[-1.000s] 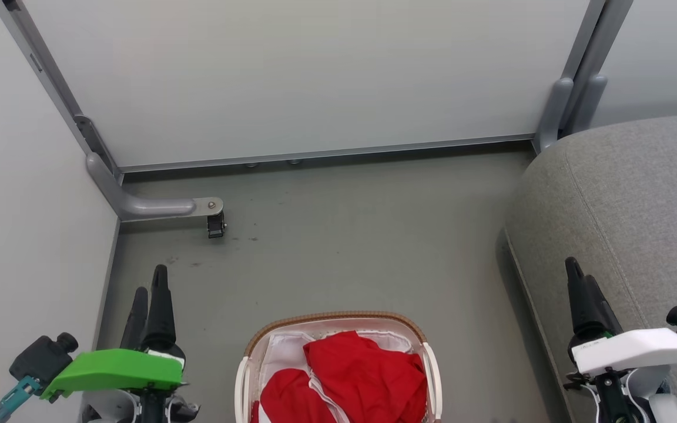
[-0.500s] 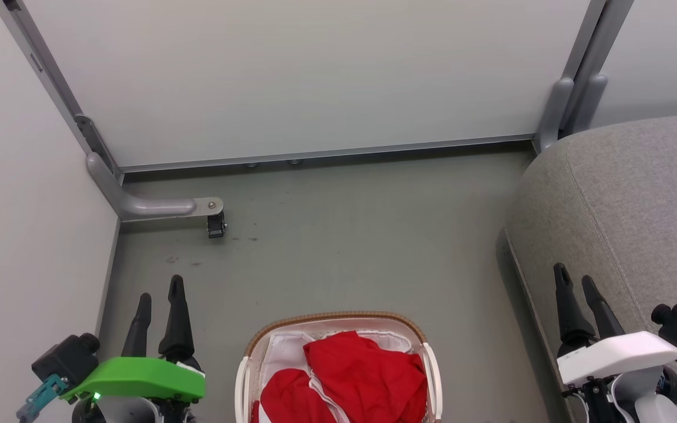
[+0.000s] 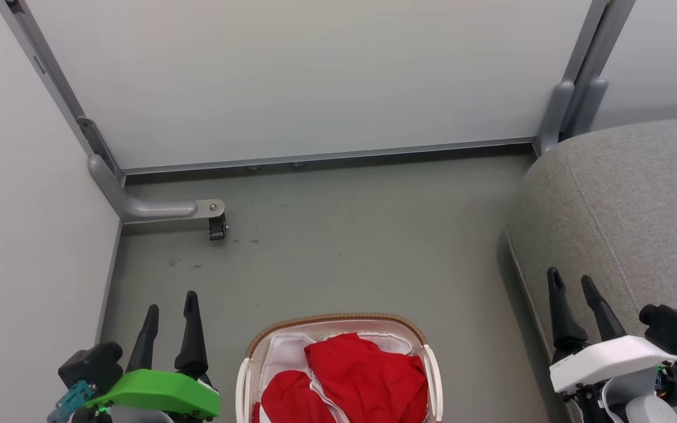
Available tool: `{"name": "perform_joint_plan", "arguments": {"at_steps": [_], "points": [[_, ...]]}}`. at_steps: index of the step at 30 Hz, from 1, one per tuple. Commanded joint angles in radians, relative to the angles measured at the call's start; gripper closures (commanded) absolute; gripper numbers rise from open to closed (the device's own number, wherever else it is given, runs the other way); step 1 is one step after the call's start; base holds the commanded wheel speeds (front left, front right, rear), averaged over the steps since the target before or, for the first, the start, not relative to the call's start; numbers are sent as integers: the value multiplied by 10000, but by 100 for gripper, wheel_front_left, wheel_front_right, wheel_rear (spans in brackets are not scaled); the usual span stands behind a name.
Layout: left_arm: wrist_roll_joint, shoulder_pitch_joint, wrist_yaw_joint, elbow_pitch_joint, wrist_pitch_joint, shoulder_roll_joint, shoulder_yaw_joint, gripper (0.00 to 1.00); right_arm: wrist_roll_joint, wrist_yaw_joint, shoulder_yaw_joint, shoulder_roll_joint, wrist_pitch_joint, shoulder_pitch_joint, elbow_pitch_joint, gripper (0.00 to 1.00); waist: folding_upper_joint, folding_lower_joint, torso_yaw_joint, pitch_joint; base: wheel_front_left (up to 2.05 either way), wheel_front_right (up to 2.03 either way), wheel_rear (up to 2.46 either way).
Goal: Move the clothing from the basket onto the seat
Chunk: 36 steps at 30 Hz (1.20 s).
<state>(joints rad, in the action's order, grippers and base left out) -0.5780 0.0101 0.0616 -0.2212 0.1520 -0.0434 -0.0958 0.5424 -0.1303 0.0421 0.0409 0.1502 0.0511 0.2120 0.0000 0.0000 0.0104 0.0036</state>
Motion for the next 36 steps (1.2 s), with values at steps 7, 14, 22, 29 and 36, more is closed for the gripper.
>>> {"name": "perform_joint_plan", "arguments": {"at_steps": [7,14,22,29,36], "points": [[894,-130,36,-152,265,-79,-115,0,-1004,-4,-51,81,283,-81,83,0,0,0,0,-21,0,0,0],[1384,-162,15,-353,428,-82,-221,0,-1633,-4,-69,86,444,-97,168,0,0,0,0,-19,0,0,0],[1860,-191,-57,-528,593,-87,-232,0,-2350,-4,-69,95,614,-111,226,0,0,0,16,-18,0,0,0],[2240,-220,-110,-595,739,-92,-279,0,-2888,-5,-113,100,755,-132,270,0,0,0,36,-20,0,0,0],[2621,-293,-113,-694,876,-95,-341,0,-3421,-5,-153,107,902,-163,319,0,0,0,50,-18,0,0,0]]}}
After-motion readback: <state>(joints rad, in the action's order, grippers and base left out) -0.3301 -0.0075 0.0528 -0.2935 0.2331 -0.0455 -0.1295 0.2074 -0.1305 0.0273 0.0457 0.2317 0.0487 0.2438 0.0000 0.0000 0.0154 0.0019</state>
